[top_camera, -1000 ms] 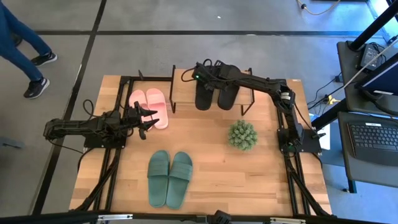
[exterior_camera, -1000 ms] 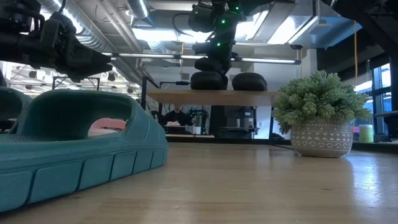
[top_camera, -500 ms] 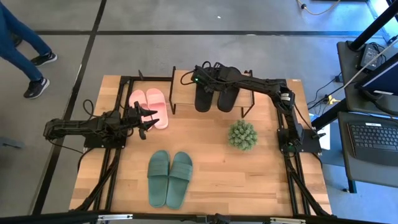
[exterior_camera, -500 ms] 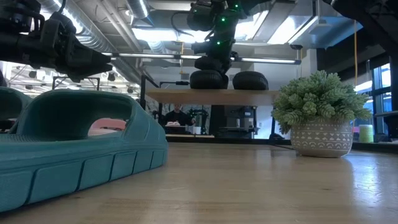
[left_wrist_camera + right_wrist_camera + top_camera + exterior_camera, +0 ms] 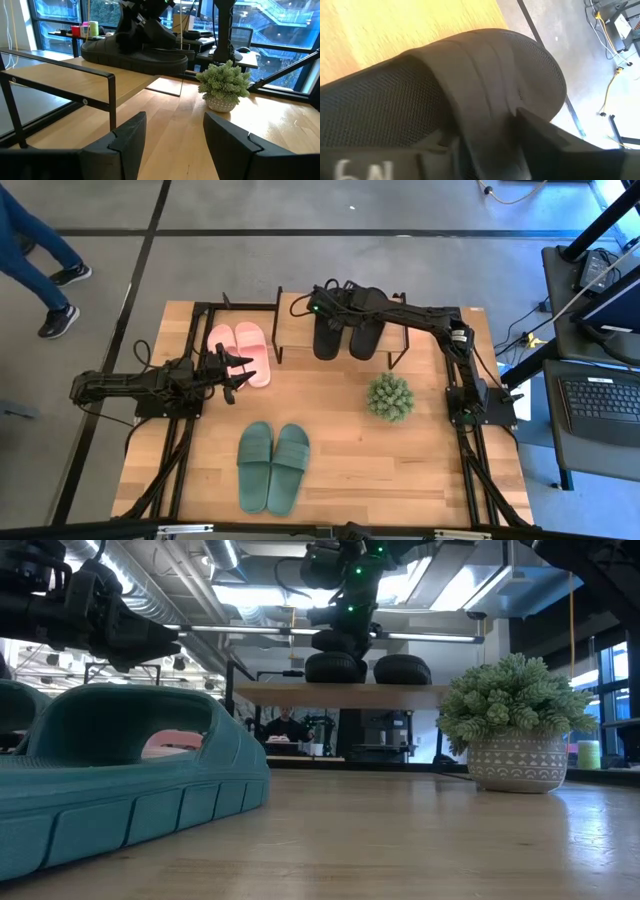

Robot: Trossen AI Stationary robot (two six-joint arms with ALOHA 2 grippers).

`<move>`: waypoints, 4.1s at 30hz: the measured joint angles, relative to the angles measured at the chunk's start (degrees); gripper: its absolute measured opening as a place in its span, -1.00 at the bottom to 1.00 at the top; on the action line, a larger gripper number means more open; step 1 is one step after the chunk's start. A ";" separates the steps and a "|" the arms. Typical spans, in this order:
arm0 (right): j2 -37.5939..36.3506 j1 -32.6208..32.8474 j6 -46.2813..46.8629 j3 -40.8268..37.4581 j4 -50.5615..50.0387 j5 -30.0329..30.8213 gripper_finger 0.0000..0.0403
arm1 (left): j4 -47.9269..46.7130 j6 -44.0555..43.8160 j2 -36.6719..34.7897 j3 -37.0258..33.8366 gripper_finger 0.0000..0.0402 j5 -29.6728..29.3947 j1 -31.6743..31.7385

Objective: Pick and place slides into the shelf
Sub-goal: Put the black slide on the shelf, then adjust the black slides on the shelf

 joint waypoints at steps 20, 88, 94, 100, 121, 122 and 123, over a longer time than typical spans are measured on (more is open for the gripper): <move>-0.41 0.22 1.15 -0.04 -1.16 0.23 0.35 | 0.00 0.02 0.00 0.00 -0.05 0.00 0.00; -5.14 -13.92 20.54 -1.96 -29.70 6.04 0.35 | -0.24 -0.22 0.02 0.00 -0.05 1.75 -0.04; -5.14 -13.04 19.92 -1.01 -28.22 4.94 0.35 | -0.26 -0.22 0.02 0.00 -0.05 1.75 -0.04; -5.14 -11.67 15.69 -1.01 -22.63 0.50 0.35 | -0.26 -0.22 0.02 0.00 -0.05 1.75 -0.04; -5.07 -9.16 11.16 -0.96 -14.21 0.02 0.35 | -0.26 -0.20 0.00 0.00 -0.05 1.73 -0.04; -5.21 -9.16 11.20 -0.96 -14.32 0.13 0.35 | -0.28 -0.20 0.02 0.02 -0.05 1.73 -0.04; -5.39 -9.16 11.52 -0.96 -14.38 0.90 0.35 | -0.26 -0.17 0.01 0.00 -0.05 1.73 -0.04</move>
